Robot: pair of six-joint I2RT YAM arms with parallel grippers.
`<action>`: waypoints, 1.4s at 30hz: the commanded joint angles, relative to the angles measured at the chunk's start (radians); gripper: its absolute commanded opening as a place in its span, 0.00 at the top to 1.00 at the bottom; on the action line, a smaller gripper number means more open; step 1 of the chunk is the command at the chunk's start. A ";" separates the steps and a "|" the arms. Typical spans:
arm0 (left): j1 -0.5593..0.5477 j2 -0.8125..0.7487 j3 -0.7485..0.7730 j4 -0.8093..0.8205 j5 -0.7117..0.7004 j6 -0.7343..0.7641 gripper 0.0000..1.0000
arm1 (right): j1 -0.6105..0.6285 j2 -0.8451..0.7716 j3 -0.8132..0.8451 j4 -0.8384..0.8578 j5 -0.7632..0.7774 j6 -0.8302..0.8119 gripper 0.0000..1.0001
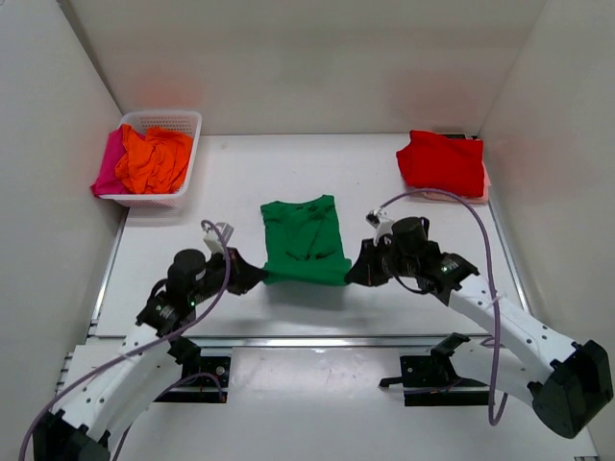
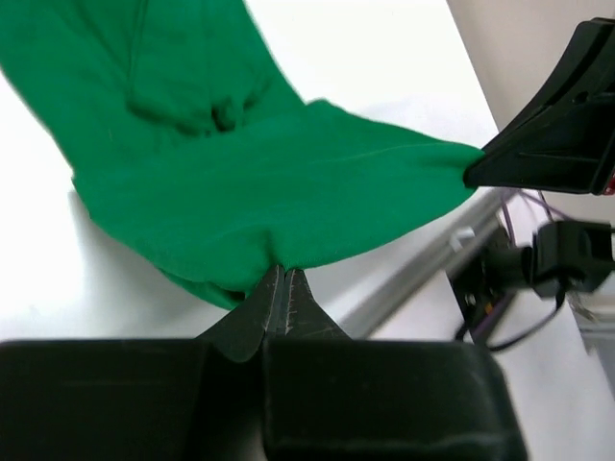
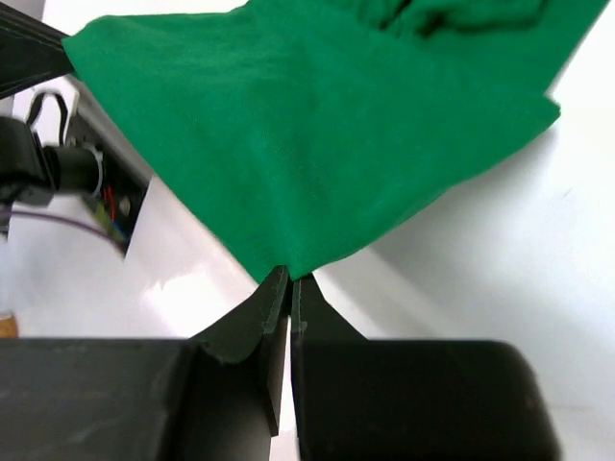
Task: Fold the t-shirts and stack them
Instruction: Fold the long partially folded tshirt into a neat square
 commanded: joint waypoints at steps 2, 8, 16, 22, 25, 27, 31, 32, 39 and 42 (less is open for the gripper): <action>-0.016 -0.177 -0.095 -0.136 0.023 -0.114 1.00 | 0.088 -0.086 -0.070 0.023 0.039 0.111 1.00; 0.010 -0.329 -0.083 -0.236 0.077 -0.154 1.00 | 0.151 -0.160 -0.101 0.000 0.020 0.139 1.00; 0.051 -0.147 0.032 -0.115 0.091 -0.120 1.00 | -0.051 -0.022 0.060 0.004 -0.164 0.033 1.00; 0.145 0.001 0.055 -0.006 0.080 -0.074 1.00 | -0.180 0.194 0.212 0.026 -0.259 -0.076 1.00; 0.152 0.090 0.084 0.066 0.047 -0.047 1.00 | -0.200 0.279 0.275 0.065 -0.276 -0.108 1.00; 0.158 0.172 0.109 0.109 0.028 -0.038 1.00 | -0.205 0.364 0.312 0.072 -0.276 -0.113 1.00; 0.191 0.321 0.141 0.256 0.025 -0.028 1.00 | -0.240 0.501 0.399 0.119 -0.294 -0.143 1.00; 0.192 0.350 0.157 0.294 0.013 -0.015 1.00 | -0.257 0.521 0.416 0.134 -0.297 -0.140 1.00; 0.203 0.611 0.204 0.440 -0.064 0.047 1.00 | -0.308 0.733 0.536 0.193 -0.313 -0.158 1.00; 0.218 0.744 0.236 0.508 -0.058 0.031 1.00 | -0.315 0.828 0.596 0.208 -0.308 -0.172 1.00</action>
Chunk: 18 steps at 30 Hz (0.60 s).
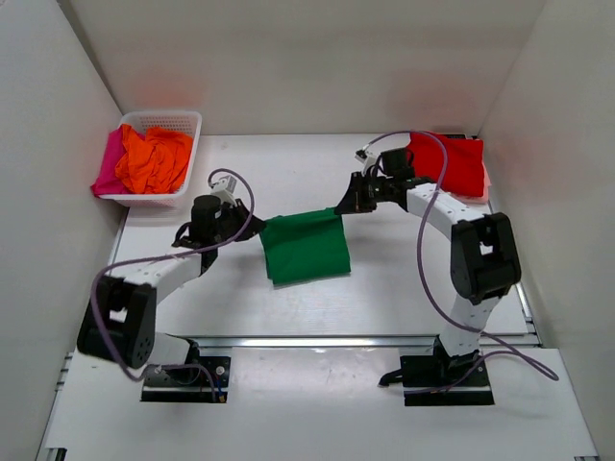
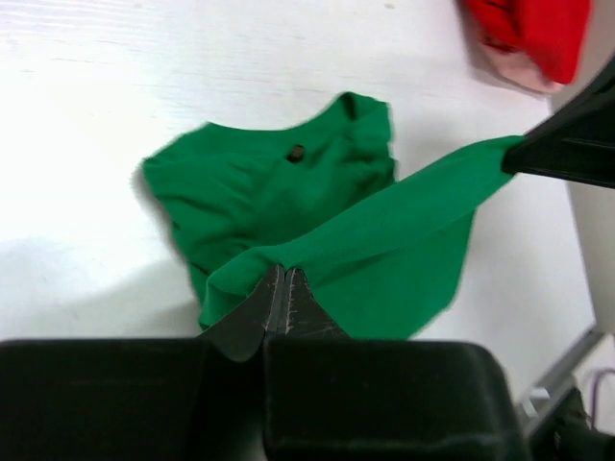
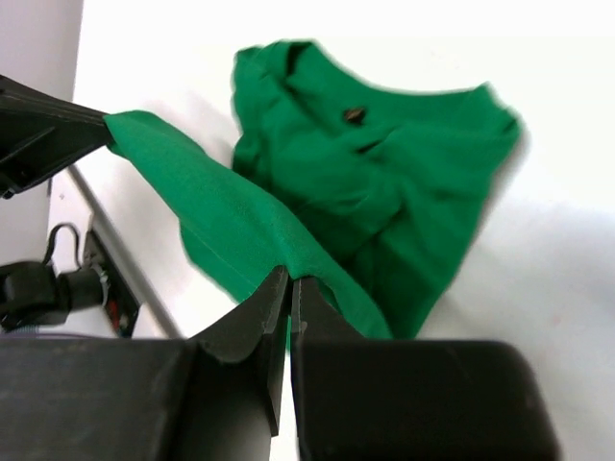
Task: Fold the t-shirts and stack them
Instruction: Fold the long partially folded tshirt into a neat square
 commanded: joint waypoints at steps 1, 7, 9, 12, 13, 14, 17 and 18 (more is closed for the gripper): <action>0.025 0.138 0.068 0.126 -0.031 0.022 1.00 | -0.016 0.094 0.083 0.070 0.011 -0.044 1.00; 0.049 0.376 0.143 0.309 -0.071 -0.055 0.49 | -0.007 0.262 0.186 0.129 0.203 -0.047 0.80; 0.063 0.358 0.137 0.361 -0.089 -0.112 0.49 | -0.014 0.267 0.186 0.192 0.275 -0.006 0.69; 0.068 0.244 0.095 0.367 -0.180 -0.124 0.47 | -0.059 0.213 0.143 0.232 0.304 0.026 0.49; 0.059 0.213 0.062 0.364 -0.215 -0.112 0.47 | -0.071 0.198 0.111 0.244 0.313 0.042 0.42; 0.053 0.147 0.052 0.331 -0.235 -0.112 0.47 | -0.079 0.169 0.092 0.261 0.321 0.039 0.36; 0.049 0.027 0.007 0.278 -0.182 -0.133 0.49 | -0.111 0.099 -0.033 0.289 0.260 0.057 0.29; 0.042 0.013 -0.008 0.277 -0.156 -0.162 0.50 | -0.113 0.067 -0.091 0.300 0.220 0.068 0.24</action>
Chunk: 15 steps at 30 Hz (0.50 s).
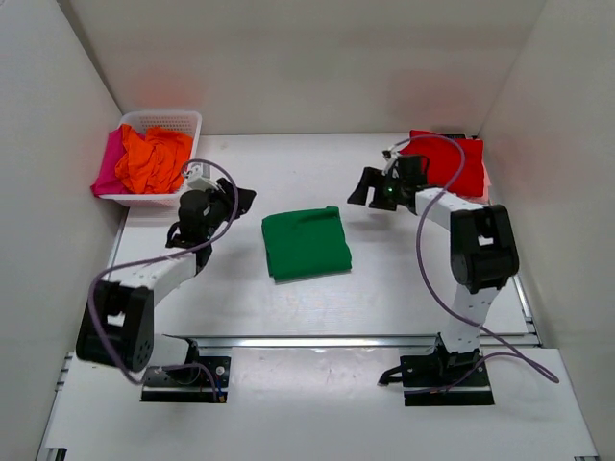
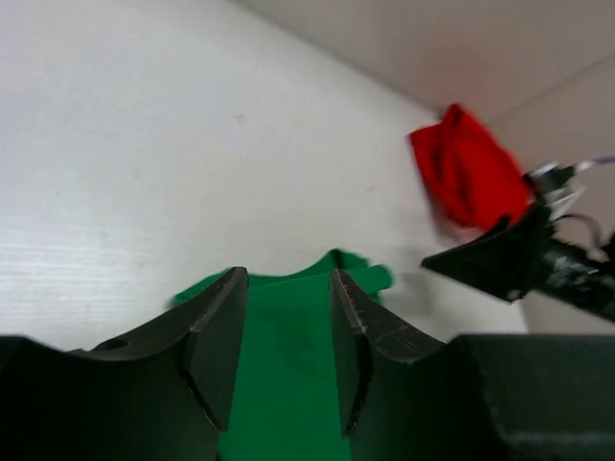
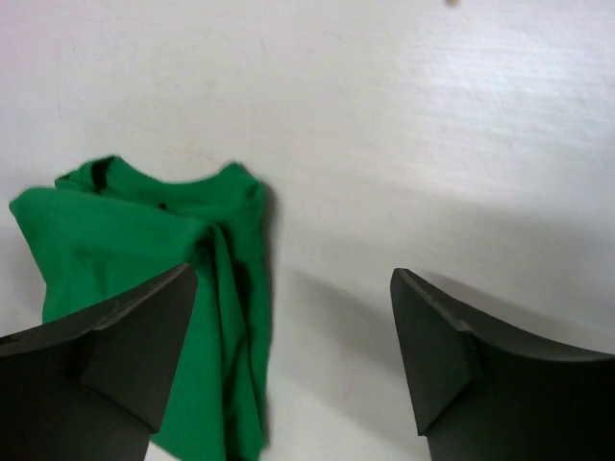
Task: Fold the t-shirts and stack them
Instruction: Fold the long partially folded tshirt into a neat square
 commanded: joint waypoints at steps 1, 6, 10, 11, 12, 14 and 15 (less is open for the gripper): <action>-0.021 -0.082 -0.043 0.005 0.058 -0.066 0.50 | -0.015 -0.120 -0.119 0.111 -0.055 0.032 0.19; -0.104 0.049 -0.041 0.015 0.156 -0.142 0.50 | 0.059 -0.186 -0.267 0.174 -0.063 0.058 0.16; -0.120 0.300 0.047 -0.096 0.228 -0.167 0.53 | 0.096 -0.166 -0.295 0.190 -0.053 0.098 0.15; -0.122 0.353 0.079 -0.125 0.244 -0.166 0.54 | 0.104 -0.143 -0.278 0.167 -0.049 0.092 0.15; -0.124 0.382 0.103 -0.177 0.245 -0.181 0.55 | 0.114 -0.132 -0.262 0.144 -0.046 0.091 0.15; -0.125 0.449 0.098 -0.173 0.276 -0.208 0.58 | 0.120 -0.086 -0.241 0.115 -0.062 0.100 0.15; -0.125 0.459 0.091 -0.166 0.285 -0.225 0.59 | 0.127 -0.079 -0.227 0.090 -0.069 0.098 0.15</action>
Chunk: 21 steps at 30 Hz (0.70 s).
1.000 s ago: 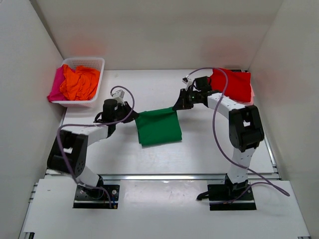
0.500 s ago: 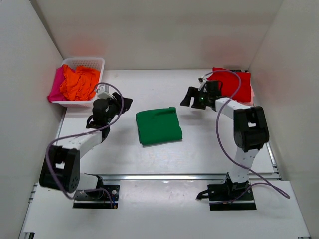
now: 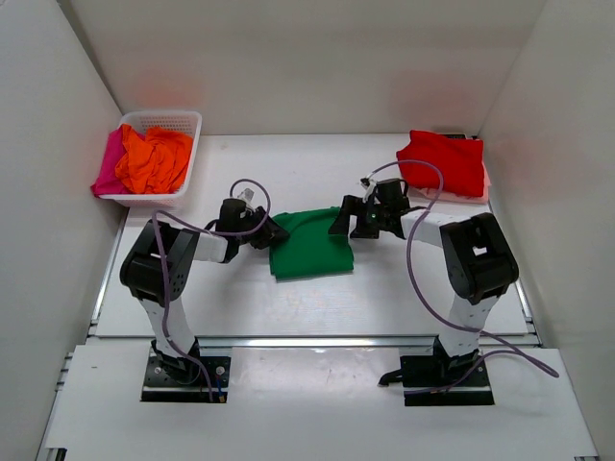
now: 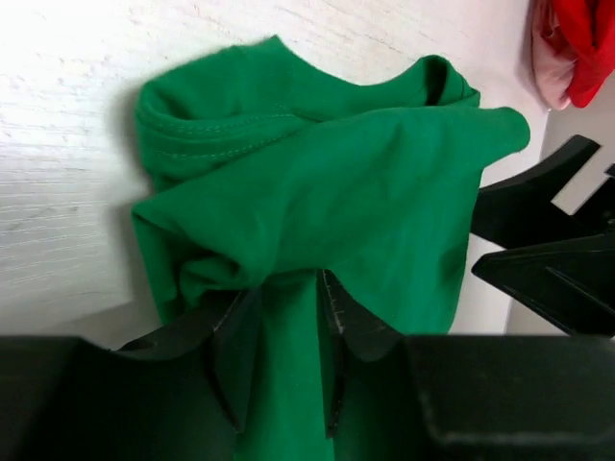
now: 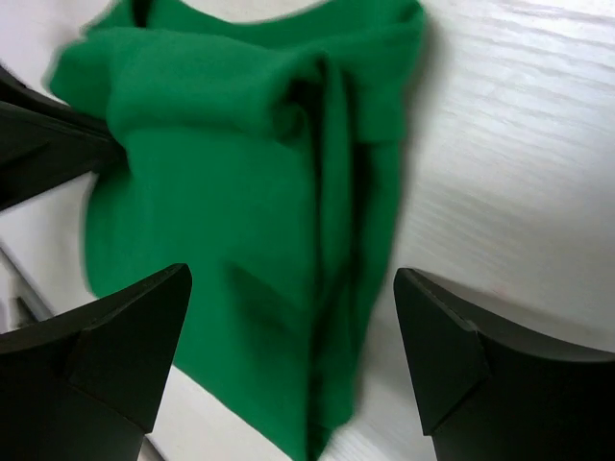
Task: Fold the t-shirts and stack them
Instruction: Fold the long partially folded tshirt into a neat square, then put the neatly folded tshirt into the corner of the board with the right arm
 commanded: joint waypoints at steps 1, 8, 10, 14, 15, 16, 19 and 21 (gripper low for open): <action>-0.010 0.047 0.001 -0.108 0.047 -0.041 0.60 | 0.010 0.063 0.059 -0.017 -0.009 0.012 0.15; 0.008 0.062 -0.006 -0.113 0.052 -0.032 0.61 | 0.042 0.139 0.091 -0.044 -0.106 0.021 0.20; 0.010 0.061 -0.006 -0.122 0.062 -0.031 0.61 | 0.061 0.157 0.103 -0.046 -0.135 0.015 0.20; 0.011 0.062 -0.018 -0.098 0.059 -0.035 0.61 | 0.067 0.188 0.098 -0.041 -0.202 0.024 0.29; 0.008 0.067 -0.026 -0.095 0.064 -0.032 0.62 | 0.069 0.192 0.101 -0.044 -0.210 0.024 0.37; 0.011 0.065 -0.019 -0.093 0.061 -0.035 0.61 | 0.072 0.198 0.108 -0.046 -0.227 0.018 0.40; 0.010 0.068 -0.023 -0.092 0.075 -0.032 0.61 | 0.066 0.212 0.114 -0.066 -0.253 0.001 0.66; 0.014 0.070 -0.031 -0.070 0.072 -0.035 0.60 | 0.056 0.215 0.130 -0.069 -0.274 -0.002 0.96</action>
